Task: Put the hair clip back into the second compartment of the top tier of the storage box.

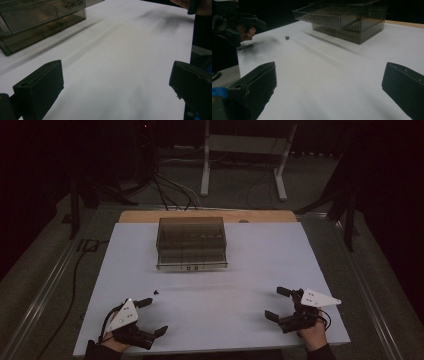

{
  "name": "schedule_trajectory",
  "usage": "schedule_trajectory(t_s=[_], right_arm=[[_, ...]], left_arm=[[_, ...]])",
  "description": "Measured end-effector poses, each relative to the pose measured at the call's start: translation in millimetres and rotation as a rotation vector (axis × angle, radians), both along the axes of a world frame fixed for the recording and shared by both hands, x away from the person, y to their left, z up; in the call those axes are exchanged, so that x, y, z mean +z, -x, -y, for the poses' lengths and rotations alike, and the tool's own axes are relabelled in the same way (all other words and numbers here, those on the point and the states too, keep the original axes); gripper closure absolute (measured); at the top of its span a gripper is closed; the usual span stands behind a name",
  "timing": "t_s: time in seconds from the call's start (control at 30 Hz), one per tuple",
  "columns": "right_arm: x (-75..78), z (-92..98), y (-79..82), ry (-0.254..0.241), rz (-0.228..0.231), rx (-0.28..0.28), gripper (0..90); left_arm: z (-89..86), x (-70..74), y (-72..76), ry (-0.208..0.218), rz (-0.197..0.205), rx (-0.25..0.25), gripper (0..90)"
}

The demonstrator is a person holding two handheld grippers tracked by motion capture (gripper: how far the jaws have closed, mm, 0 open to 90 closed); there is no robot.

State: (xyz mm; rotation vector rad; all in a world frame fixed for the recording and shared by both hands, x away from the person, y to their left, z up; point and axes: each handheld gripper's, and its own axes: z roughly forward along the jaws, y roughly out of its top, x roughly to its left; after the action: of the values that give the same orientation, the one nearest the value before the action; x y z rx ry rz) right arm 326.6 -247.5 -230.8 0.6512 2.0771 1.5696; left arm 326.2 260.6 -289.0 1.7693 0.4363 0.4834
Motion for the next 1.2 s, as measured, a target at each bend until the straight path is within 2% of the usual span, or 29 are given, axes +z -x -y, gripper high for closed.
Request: schedule_trajectory(t_s=[0.4,1.0,1.2], right_arm=[[-0.1,2.0,-0.9,-0.013,-0.007,-0.008,0.0],[-0.6,3.4,-1.9,-0.021,-0.015,-0.013,0.0],[-0.6,3.5,-2.0,-0.022,-0.018,-0.016,0.0]], left_arm=[[2.0,20.3,-0.2,0.034,0.045,-0.025,0.4],[1.7,30.9,-10.5,0.038,0.046,-0.005,0.4],[2.3,31.0,-17.5,0.038,0.028,0.020,0.4]])
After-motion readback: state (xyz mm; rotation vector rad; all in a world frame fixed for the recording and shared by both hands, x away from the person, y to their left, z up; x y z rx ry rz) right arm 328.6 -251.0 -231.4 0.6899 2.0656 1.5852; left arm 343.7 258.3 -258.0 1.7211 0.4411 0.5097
